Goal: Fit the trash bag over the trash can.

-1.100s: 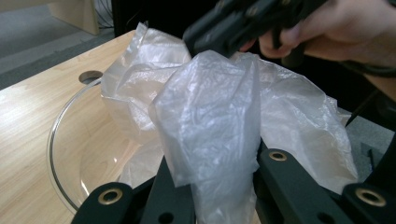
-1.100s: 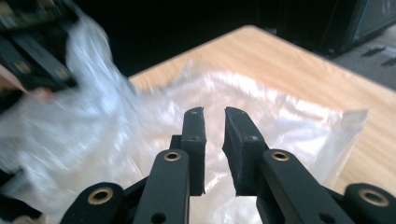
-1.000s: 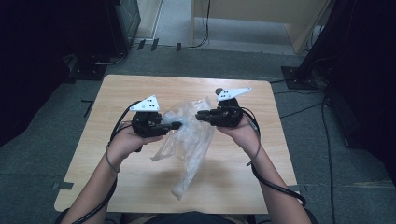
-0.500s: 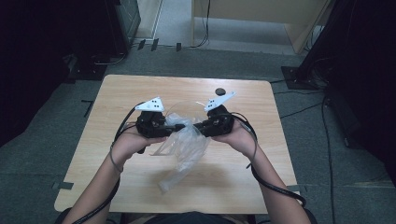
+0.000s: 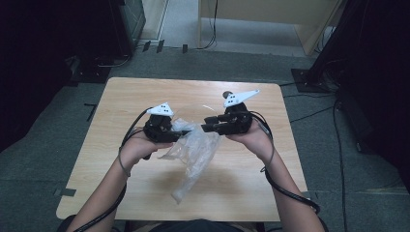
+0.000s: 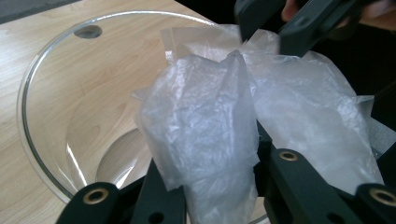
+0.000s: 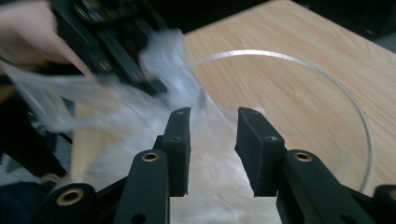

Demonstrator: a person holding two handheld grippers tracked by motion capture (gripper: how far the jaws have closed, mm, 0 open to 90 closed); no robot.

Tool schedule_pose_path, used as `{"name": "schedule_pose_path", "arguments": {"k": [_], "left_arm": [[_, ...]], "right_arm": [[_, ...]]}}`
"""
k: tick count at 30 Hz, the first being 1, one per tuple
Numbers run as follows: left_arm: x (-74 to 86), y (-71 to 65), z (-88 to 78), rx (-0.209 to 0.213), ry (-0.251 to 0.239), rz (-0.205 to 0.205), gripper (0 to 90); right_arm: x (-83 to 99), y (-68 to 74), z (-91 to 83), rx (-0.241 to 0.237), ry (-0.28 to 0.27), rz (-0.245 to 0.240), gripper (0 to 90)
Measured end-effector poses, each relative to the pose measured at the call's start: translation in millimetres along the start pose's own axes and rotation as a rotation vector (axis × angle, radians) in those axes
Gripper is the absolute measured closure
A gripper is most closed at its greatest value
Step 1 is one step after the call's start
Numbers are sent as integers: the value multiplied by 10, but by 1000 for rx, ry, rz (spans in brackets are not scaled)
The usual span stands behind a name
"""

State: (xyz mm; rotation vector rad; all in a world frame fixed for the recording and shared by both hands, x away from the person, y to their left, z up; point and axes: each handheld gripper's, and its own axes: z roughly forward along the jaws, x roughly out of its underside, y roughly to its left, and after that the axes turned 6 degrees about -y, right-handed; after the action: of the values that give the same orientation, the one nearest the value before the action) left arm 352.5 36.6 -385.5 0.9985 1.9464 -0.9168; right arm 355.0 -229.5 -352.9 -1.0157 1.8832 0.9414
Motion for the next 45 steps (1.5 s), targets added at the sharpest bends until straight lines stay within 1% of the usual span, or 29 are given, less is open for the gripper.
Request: {"name": "schedule_pose_path", "arguments": {"k": [2, 3, 4, 6, 8, 10, 12, 14, 15, 16, 17, 18, 19, 20, 21, 23, 24, 25, 27, 29, 34, 36, 37, 39, 40, 41, 43, 45], "left_arm": [[4, 7, -1, -3, -3, 4, 679], [3, 12, -9, -9, -6, 8, 659], [1, 17, -20, -9, -12, 2, 654], [0, 29, -49, -7, -25, -8, 653], [0, 45, -65, -10, -29, -13, 648], [1, 57, -68, -7, -36, -26, 643], [3, 55, -59, -4, -33, -28, 637], [8, 50, -49, -2, -32, -22, 630], [10, 48, -44, -1, -33, -22, 614], [11, 50, -45, 0, -33, -17, 614], [11, 51, -47, 1, -34, -11, 603], [11, 52, -54, 1, -35, -4, 595], [10, 53, -59, 2, -37, 1, 584], [9, 55, -71, 0, -43, 8, 570], [3, 58, -85, -2, -47, 11, 540], [-10, 61, -116, 6, -64, 12, 506], [-19, 58, -135, 3, -74, 19, 473], [-30, 55, -157, 1, -82, 24, 465], [-53, 51, -202, -6, -98, 39, 424], [-75, 44, -251, -16, -113, 52, 413], [-120, 49, -359, -48, -149, 71, 384], [-134, 45, -397, -56, -162, 74, 385], [-142, 42, -413, -57, -169, 75, 385], [-158, 26, -436, -57, -174, 83, 389], [-164, 17, -440, -57, -177, 87, 390], [-166, 11, -441, -57, -178, 88, 391], [-172, 1, -442, -55, -177, 95, 391], [-175, -6, -444, -53, -175, 100, 391]], "right_arm": [[-25, 35, -10, -36, -27, -8, 587], [-35, 51, -3, -54, -23, -14, 555], [-40, 69, 5, -65, -18, -22, 524], [-35, 89, 20, -90, 2, -28, 497], [-16, 86, 33, -115, 25, -17, 482], [17, 77, 74, -125, 47, -7, 480], [42, 76, 122, -121, 65, -12, 486], [59, 78, 166, -111, 83, -15, 530], [71, 66, 194, -109, 92, -11, 653], [71, 66, 194, -109, 92, -11, 653], [76, 64, 201, -108, 98, -3, 690], [85, 61, 205, -95, 100, 3, 742], [88, 47, 204, -87, 104, 24, 758], [88, 41, 201, -84, 101, 34, 774], [89, 19, 188, -78, 92, 57, 795], [92, -21, 163, -54, 81, 81, 830], [96, -41, 150, -46, 76, 93, 835], [102, -59, 138, -37, 70, 105, 840], [119, -108, 123, -25, 71, 145, 844], [137, -139, 119, -11, 68, 161, 844], [163, -198, 116, 22, 71, 235, 827], [173, -204, 126, 35, 73, 226, 824], [178, -208, 134, 41, 76, 223, 817], [187, -207, 151, 56, 75, 213, 768], [191, -206, 162, 64, 64, 207, 712], [190, -205, 168, 78, 50, 197, 628], [179, -203, 164, 98, 3, 166, 516], [152, -200, 135, 102, -47, 156, 434]]}}
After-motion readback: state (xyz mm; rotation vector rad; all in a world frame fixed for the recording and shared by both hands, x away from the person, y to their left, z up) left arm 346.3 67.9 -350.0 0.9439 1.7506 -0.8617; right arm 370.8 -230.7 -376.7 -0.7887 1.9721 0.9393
